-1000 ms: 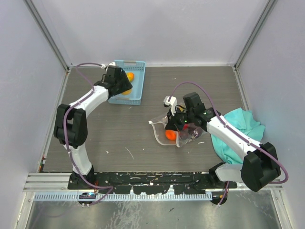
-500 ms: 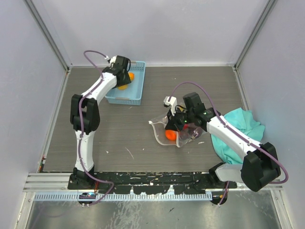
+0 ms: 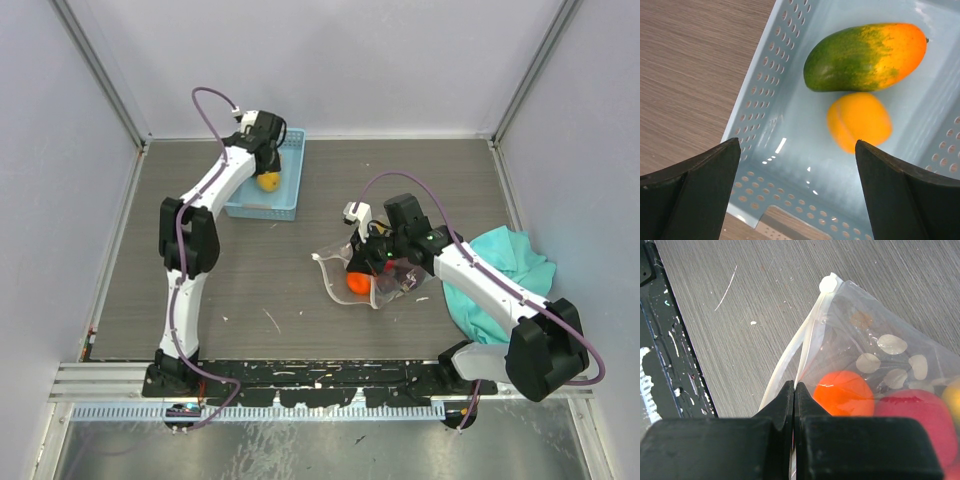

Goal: Open the zip-top bag and remove the fake food
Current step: Pick up the fake fruit from the zipper food storage bag.

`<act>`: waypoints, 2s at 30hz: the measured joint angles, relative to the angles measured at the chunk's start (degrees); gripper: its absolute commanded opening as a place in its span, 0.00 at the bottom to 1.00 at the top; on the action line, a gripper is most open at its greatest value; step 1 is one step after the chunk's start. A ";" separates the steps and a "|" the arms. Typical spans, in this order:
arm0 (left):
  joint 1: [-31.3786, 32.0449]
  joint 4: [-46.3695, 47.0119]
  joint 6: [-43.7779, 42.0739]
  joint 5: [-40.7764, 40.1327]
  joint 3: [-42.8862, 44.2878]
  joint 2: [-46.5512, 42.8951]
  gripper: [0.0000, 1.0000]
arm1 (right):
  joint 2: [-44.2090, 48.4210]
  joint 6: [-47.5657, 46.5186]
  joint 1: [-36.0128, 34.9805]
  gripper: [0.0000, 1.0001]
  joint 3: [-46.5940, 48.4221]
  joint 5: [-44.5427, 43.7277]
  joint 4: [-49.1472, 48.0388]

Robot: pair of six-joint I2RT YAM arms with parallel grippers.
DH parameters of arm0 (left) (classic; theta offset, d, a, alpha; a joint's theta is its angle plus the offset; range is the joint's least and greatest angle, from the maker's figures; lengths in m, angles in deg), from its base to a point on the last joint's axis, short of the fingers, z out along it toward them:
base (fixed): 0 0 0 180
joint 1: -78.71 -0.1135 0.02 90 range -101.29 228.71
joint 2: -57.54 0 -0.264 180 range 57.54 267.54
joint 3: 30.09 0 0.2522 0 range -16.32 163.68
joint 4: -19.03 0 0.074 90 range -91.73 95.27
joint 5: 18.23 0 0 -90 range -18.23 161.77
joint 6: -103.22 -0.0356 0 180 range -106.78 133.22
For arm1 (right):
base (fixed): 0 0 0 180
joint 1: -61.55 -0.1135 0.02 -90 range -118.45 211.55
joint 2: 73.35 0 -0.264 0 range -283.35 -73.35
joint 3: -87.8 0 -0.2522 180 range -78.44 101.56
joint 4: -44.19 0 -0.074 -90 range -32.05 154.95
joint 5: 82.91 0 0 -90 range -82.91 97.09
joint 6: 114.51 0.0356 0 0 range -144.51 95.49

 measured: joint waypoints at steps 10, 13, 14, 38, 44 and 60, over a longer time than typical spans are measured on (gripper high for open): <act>-0.04 18.91 -4.33 10.23 -35.43 -28.46 0.99 | 0.00 -0.22 0.00 0.01 0.00 -0.02 0.26; -0.13 29.31 -4.04 18.01 -47.82 -39.52 0.99 | 0.00 -0.39 0.00 0.01 0.00 0.02 0.35; -0.17 32.35 -3.65 20.70 -51.34 -42.51 0.98 | 0.00 -0.52 0.02 0.01 0.00 0.00 0.39; 27.98 70.36 17.00 37.09 -103.82 -80.08 0.77 | 0.00 -3.87 0.11 0.01 0.46 3.04 3.19; 37.46 75.63 15.08 31.93 -103.51 -70.64 0.66 | 0.00 -4.22 0.11 0.01 0.46 3.58 3.23; 42.86 85.48 9.14 23.50 -92.98 -43.32 0.77 | 0.00 -4.22 0.11 0.15 0.79 6.64 4.31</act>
